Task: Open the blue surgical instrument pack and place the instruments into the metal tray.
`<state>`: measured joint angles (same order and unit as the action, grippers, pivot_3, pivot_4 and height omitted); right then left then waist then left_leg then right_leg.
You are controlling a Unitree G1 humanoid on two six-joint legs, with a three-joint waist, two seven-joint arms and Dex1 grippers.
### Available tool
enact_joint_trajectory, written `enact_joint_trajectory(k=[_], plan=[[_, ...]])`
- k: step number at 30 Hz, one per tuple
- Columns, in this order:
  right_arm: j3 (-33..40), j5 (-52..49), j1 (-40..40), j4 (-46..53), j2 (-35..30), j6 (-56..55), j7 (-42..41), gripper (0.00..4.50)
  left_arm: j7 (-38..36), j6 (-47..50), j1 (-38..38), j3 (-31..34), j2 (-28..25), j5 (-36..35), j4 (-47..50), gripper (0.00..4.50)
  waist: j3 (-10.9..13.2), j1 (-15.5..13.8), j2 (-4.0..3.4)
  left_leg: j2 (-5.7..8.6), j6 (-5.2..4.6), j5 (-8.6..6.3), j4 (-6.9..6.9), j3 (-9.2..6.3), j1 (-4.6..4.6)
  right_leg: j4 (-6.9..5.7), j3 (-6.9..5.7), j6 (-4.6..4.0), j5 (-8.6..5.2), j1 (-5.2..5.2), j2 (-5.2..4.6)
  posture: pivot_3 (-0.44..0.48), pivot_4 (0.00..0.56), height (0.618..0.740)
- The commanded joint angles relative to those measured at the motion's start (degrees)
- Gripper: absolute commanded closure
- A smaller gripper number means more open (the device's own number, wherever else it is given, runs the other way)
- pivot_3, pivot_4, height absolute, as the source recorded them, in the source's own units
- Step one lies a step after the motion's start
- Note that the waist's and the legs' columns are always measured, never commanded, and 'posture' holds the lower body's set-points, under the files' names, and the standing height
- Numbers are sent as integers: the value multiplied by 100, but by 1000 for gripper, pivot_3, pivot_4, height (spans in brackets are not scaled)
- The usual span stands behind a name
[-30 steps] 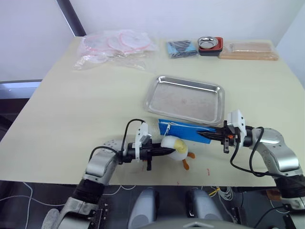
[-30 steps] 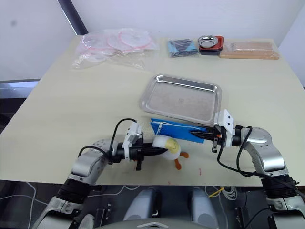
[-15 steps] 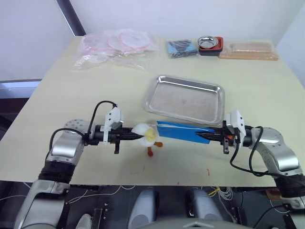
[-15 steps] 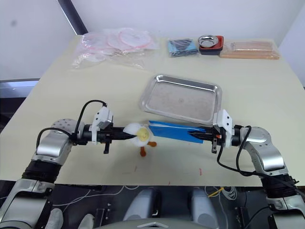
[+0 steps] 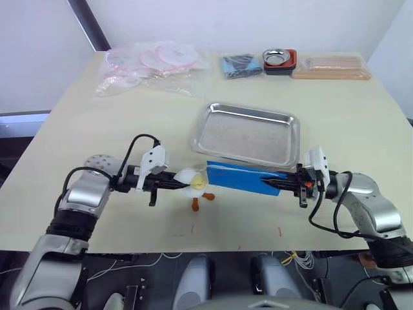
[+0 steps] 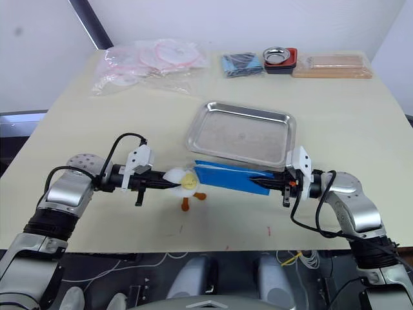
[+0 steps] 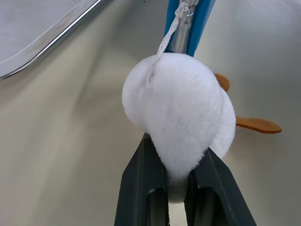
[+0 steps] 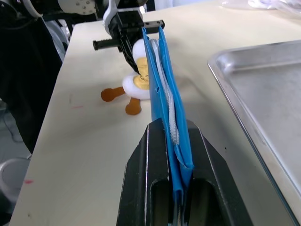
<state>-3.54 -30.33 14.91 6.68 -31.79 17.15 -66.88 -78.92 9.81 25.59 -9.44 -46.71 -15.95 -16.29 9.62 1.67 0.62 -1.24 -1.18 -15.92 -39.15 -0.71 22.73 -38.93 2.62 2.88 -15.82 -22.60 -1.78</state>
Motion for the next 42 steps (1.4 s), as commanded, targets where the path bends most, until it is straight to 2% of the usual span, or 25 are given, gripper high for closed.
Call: enact_joint_trajectory(k=[1, 11, 21, 25, 30, 34, 37, 39, 40, 42], plan=[[695, -1134, 162, 506, 262, 437, 268, 4500, 126, 135, -327, -182, 22, 357, -277, 4422, -2, -4, -3, 0, 0, 0, 0, 0, 0, 0, 0, 0, 0, 0, -1, 0, 150, 740], [1023, -1804, 281, 672, 608, 916, 763, 4500, 83, 69, -346, -87, 102, 304, -302, 4422, -3, -24, -5, 1, 0, 0, 0, -1, 1, 1, -1, 1, 0, 1, -4, 0, 150, 740], [397, -645, 220, 475, 229, 193, 204, 4500, -163, -238, -22, 159, -237, 342, -363, 4422, -2, -15, -4, 0, 0, 0, 0, 3, 1, 1, 0, 0, 0, -3, 6, 0, 150, 740], [199, -271, 258, 320, 230, -168, 84, 4500, -936, -423, -4, 13, -814, 340, -49, 4422, 2, 90, 0, -3, 0, 0, 1, 8, 3, 0, 7, -5, 2, -12, 20, 0, 150, 740], [21, -87, 322, 268, 313, -389, 45, 4500, -1146, -854, 712, -455, -1247, 1135, -435, 4422, 12, 52, 8, -4, 0, 0, 7, 12, 5, 0, 15, -7, 0, -18, 27, 0, 150, 740], [-12, 12, 357, 210, 369, -556, 91, 4500, -950, -982, 1180, -637, -1129, 1388, -663, 4422, 14, 60, 8, -1, 0, 0, 6, 14, 7, 0, 19, -7, 1, -18, 31, 0, 150, 740], [-38, 140, 328, 177, 352, -701, 110, 4500, -881, -1156, 1398, -881, -1227, 1835, -773, 4422, 15, 50, 10, -2, 0, 0, 6, 11, 8, -1, 17, -7, 1, -18, 32, 0, 150, 740], [-56, 182, 282, 173, 332, -749, 101, 4500, -868, -1212, 1487, -992, -1287, 2022, -841, 3595, 15, 55, 9, -2, 0, 0, 6, 11, 9, -1, 17, -7, 1, -18, 32, 0, 150, 740], [-65, 186, 268, 171, 326, -761, 101, 4500, -864, -1235, 1511, -1013, -1292, 2071, -869, 3336, 15, 65, 9, -2, 0, 0, 6, 11, 9, -1, 17, -7, 1, -18, 32, 0, 150, 740], [-121, 269, 202, 158, 285, -818, 74, 4500, -873, -1155, 1530, -936, -1203, 1971, -881, 2441, 15, 71, 9, -2, 0, 0, 6, 13, 6, -2, 22, -7, 1, -19, 35, 0, 150, 740]])
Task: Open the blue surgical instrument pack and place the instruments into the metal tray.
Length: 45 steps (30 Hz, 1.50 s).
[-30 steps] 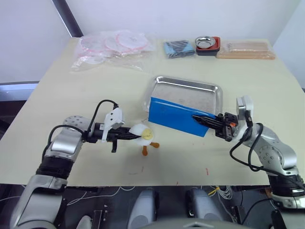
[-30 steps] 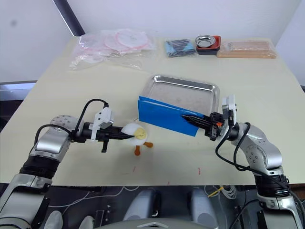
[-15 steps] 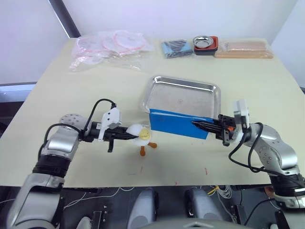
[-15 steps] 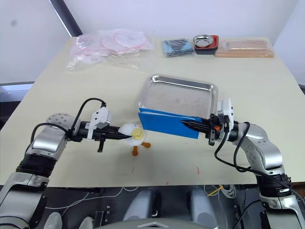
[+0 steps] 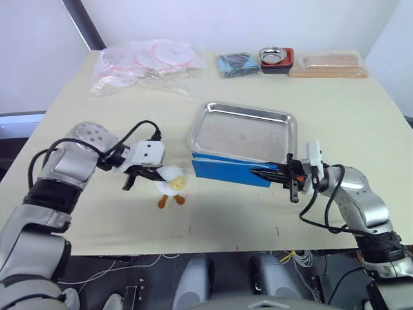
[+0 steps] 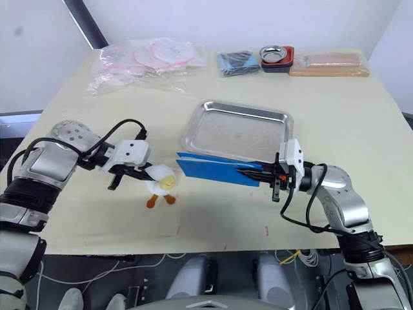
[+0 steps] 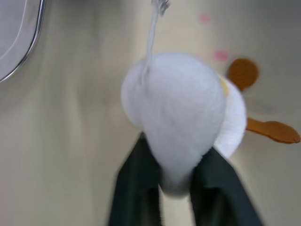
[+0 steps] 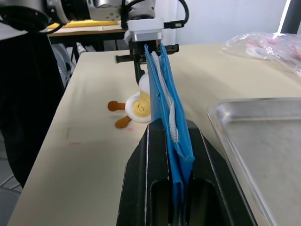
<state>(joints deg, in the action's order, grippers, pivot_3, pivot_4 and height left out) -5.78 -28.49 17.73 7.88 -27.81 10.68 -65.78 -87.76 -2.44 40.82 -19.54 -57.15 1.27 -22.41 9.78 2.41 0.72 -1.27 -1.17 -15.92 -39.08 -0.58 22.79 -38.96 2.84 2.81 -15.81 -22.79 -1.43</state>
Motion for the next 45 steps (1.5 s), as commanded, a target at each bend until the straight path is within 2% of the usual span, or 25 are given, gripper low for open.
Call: enact_joint_trajectory(k=[1, 3, 5, 7, 11, 16, 19, 21, 26, 31, 35, 40, 45], plan=[[85, 108, -106, 37, -124, -185, -45, 4500, -30, 226, 10, 180, -73, 66, -224, 2006, 1, -8, -1, 0, 0, 0, 0, 0, 0, 0, 0, 0, 0, 0, 1, 0, 150, 740], [88, 88, -128, 48, -124, -162, -45, 4500, -108, 464, 15, 340, 44, -188, -135, 899, 2, -25, -1, -1, 0, 0, 0, -1, 3, 2, -3, 0, -1, 0, -1, 0, 150, 740], [89, 73, -126, 52, -135, -135, -58, 4500, -280, 681, 29, 460, 24, -376, -39, 22, 12, -51, 6, -2, 0, 0, -2, -1, 8, 3, -3, 2, -1, 0, -9, 0, 150, 740], [77, 83, -126, 25, -167, -118, -104, 4500, -411, 887, 76, 600, -32, -588, 3, 22, 26, -55, 29, -3, 0, 0, -5, -3, 11, 4, -7, 2, 0, 0, -13, 0, 150, 740], [47, 115, -109, -43, -219, -97, -195, 4500, -474, 1036, 192, 805, -169, -865, 33, 22, 28, -54, 29, -3, 0, 0, -5, -5, 12, 5, -11, 2, -1, -1, -16, 0, 150, 740], [52, 106, -93, -132, -276, -71, -293, 4500, -474, 1747, 354, 1241, -120, -1923, 315, 22, 30, -55, 31, -4, 0, 0, -5, -7, 12, 4, -14, 2, -1, 0, -17, 0, 150, 740], [44, 154, -105, -193, -328, -89, -372, 4500, -474, 2093, 26, 1108, -379, -2489, 750, 22, 30, -49, 31, -2, 0, 0, -6, -5, 12, 3, -14, 3, -1, 0, -22, 0, 150, 740], [48, 134, -105, -203, -330, -70, -400, 4500, -445, 2025, -156, 1161, -204, -2497, 936, 22, 31, -20, 28, -4, 0, 0, -5, -2, 11, 4, -10, 3, -1, -1, -25, 0, 150, 740], [43, 131, -71, -354, -302, -122, -454, 4500, -51, 1872, -584, 1154, 693, -2605, 1488, 22, 32, -77, 29, -3, 0, 0, -9, -5, 10, 1, -16, 4, 0, 2, -29, 0, 150, 740], [29, 142, -49, -421, -320, -129, -531, 4500, 390, 1575, -773, 1150, 1324, -2406, 1539, 22, 32, -92, 29, 0, 0, 0, -15, -5, 11, -3, -16, 4, 1, 2, -29, 0, 150, 740], [46, 138, -68, -408, -334, -111, -549, 4500, 418, 1588, -823, 1301, 1338, -2433, 1496, 22, 32, -81, 29, 0, 0, 0, -14, -6, 10, -2, -15, 4, 1, 1, -27, 0, 150, 740], [7, 166, -137, -418, -326, -135, -579, 4500, 332, 1883, -791, 1638, 1354, -2831, 1506, 22, 32, -81, 29, -1, 0, 0, -14, -5, 10, -1, -16, 4, 1, 2, -29, 0, 150, 740], [10, 163, -127, -457, -340, -150, -615, 4500, 473, 1567, -730, 1669, 1405, -2557, 1082, 22, 32, -86, 29, 1, 0, 0, -14, -6, 9, -3, -17, 4, 1, 2, -28, 0, 150, 740]])
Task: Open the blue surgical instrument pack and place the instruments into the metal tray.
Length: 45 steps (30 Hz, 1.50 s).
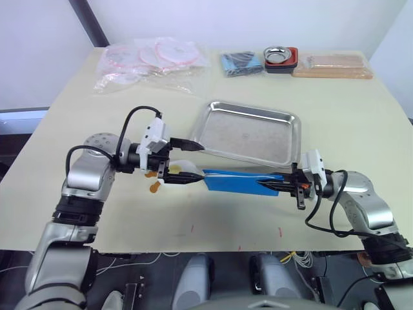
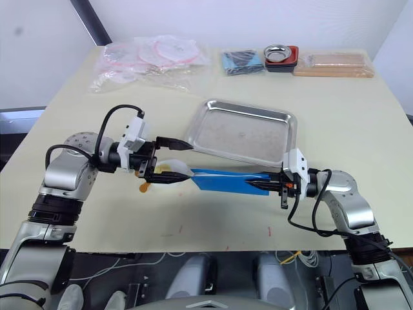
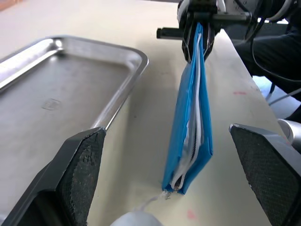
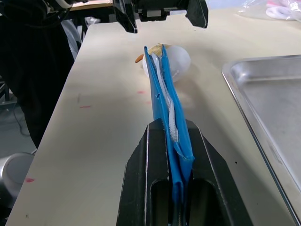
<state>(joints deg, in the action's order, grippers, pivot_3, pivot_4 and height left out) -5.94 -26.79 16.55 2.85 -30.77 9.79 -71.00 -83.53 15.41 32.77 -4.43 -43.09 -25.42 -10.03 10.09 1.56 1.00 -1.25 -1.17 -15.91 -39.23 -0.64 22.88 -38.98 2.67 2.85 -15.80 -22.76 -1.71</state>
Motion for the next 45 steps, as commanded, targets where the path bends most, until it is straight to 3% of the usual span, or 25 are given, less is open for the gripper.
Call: enact_joint_trajectory(k=[1, 6, 20, 23, 29, 31, 45], plan=[[34, -11, -8, 43, -50, -61, -98, 4500, 50, -347, 70, 112, -4, 215, -236, 22, 0, -1, 0, 0, 0, 0, 0, 0, 0, 0, 0, 0, 0, 0, 0, 0, 150, 740], [31, -15, -23, 49, -54, -58, -115, 4500, 154, -775, 97, -63, 158, 608, -616, 22, 0, -12, 0, 1, 0, 0, 0, 2, 0, 3, 1, 0, 0, 0, 0, 0, 150, 740], [-22, -17, -93, 102, -67, 28, -123, 4500, 61, -660, 28, -214, 498, 591, -458, 22, 0, -23, 0, 0, 0, 0, 0, 1, 0, 0, 1, 0, 0, 0, 0, 0, 150, 740], [3, -59, -141, 129, -121, 128, -135, 4500, -20, -570, -35, -233, 456, 546, -366, 767, 0, -33, 0, 0, 0, 0, 0, 1, 0, 0, 1, 0, 0, 0, 0, 0, 150, 740], [-2, -17, -166, 87, -152, 106, -136, 4500, -111, -293, -257, -184, 457, 325, -11, 3635, -1, -64, 0, -1, 0, 0, 0, 1, 0, 1, 1, 0, 0, 0, 0, 0, 150, 740], [-11, 1, -141, 63, -154, 89, -141, 4500, -130, -118, -304, -163, 480, 188, 142, 4306, -1, -65, -1, -1, 0, 0, -1, 0, 0, 0, 0, 0, 0, 1, -1, 0, 150, 740], [-12, -3, -107, 42, -152, 156, -108, 4500, -37, 276, -493, -145, 567, 58, 519, 4306, -1, -72, -1, -1, 0, 0, 0, 0, -2, 0, 0, 0, 0, 1, 0, 0, 150, 740]])
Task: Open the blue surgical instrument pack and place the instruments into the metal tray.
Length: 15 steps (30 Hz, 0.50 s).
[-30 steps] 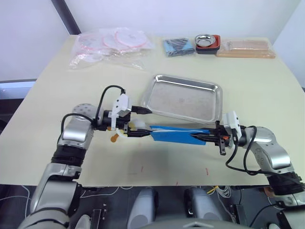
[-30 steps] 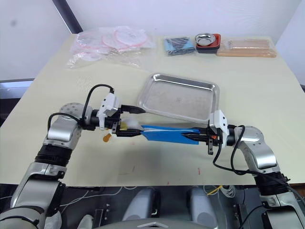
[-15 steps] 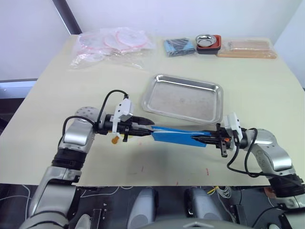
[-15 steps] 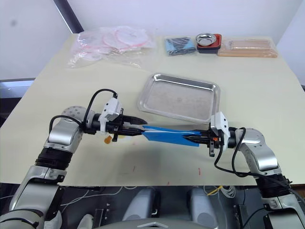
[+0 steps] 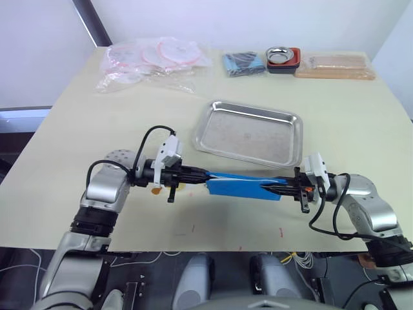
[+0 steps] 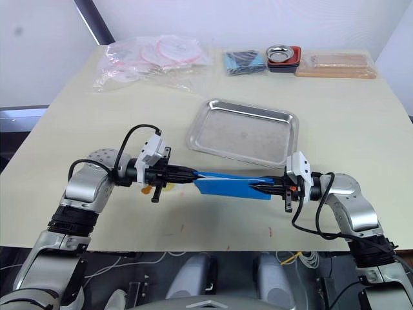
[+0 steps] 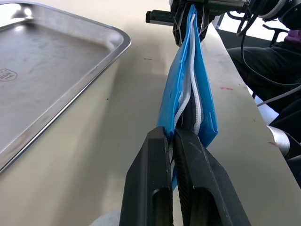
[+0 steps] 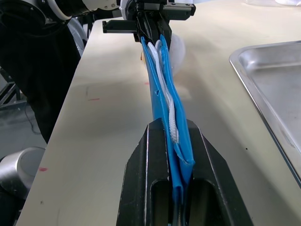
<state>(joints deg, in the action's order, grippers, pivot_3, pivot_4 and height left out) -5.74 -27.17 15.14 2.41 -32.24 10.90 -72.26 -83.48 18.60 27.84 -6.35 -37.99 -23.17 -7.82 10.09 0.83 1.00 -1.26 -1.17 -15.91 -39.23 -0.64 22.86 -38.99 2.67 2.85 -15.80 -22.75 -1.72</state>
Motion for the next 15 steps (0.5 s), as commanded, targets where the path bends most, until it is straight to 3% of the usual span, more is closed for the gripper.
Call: enact_joint_trajectory(k=[1, 2, 3, 6, 7, 9, 11, 12, 15], plan=[[-21, 23, 39, 91, -12, 73, 28, 4500, -41, -37, 1, 46, 59, -162, 281, 4306, 0, 0, 0, 0, 0, 0, 0, 0, 0, 0, 0, 0, 0, 0, 0, 0, 150, 740], [-4, 18, 39, 96, -19, 81, 43, 4500, -45, -39, -1, 46, 59, -159, 273, 4306, 0, 0, 0, 0, 0, 0, 0, 0, 0, 0, 0, 0, 0, 0, 0, 0, 150, 740], [24, 6, 36, 102, -33, 88, 53, 3777, -39, -47, -7, 43, 65, -153, 270, 4500, 0, 0, 0, 0, 0, 0, 0, 1, 0, 0, 0, 0, 0, 0, 0, 0, 150, 740], [72, 30, 26, 107, -52, 60, 80, 2951, -31, -42, -34, 39, 81, -149, 285, 4500, 0, -2, 0, 1, 0, 0, 0, 1, 0, 1, 1, 0, 0, 0, -1, 0, 150, 740], [77, 33, 16, 113, -69, 71, 73, 2348, -18, -66, -33, 31, 96, -125, 270, 4500, 0, -2, 0, 1, 0, 0, 0, 1, 0, 1, 0, 0, 0, 0, -1, 0, 150, 740], [82, 45, -9, 130, -93, 63, 68, 1664, 13, -65, -25, 29, 122, -107, 242, 4500, 0, -2, 0, 1, 0, 0, 0, 1, 0, 1, 1, 0, 0, 0, -1, 0, 150, 740], [94, 33, -34, 162, -100, 64, 80, 467, 13, -78, -25, 20, 128, -85, 223, 4500, 0, -2, 0, 1, 0, 0, 0, 1, 0, 1, 0, 0, 0, 0, -2, 0, 150, 740], [123, -2, -55, 210, -119, 106, 99, 171, -8, -90, -31, -3, 116, -63, 212, 4500, 0, -2, 0, 1, 0, 0, 0, 1, 0, 1, 0, 0, 0, 0, -1, 0, 150, 740], [274, -180, -129, 409, -204, 305, 163, 75, -39, -137, -50, -44, 93, -14, 175, 4500, 0, -4, 0, 1, 0, 0, 0, 1, 0, 1, 0, 0, 0, 0, -2, 0, 150, 740]])
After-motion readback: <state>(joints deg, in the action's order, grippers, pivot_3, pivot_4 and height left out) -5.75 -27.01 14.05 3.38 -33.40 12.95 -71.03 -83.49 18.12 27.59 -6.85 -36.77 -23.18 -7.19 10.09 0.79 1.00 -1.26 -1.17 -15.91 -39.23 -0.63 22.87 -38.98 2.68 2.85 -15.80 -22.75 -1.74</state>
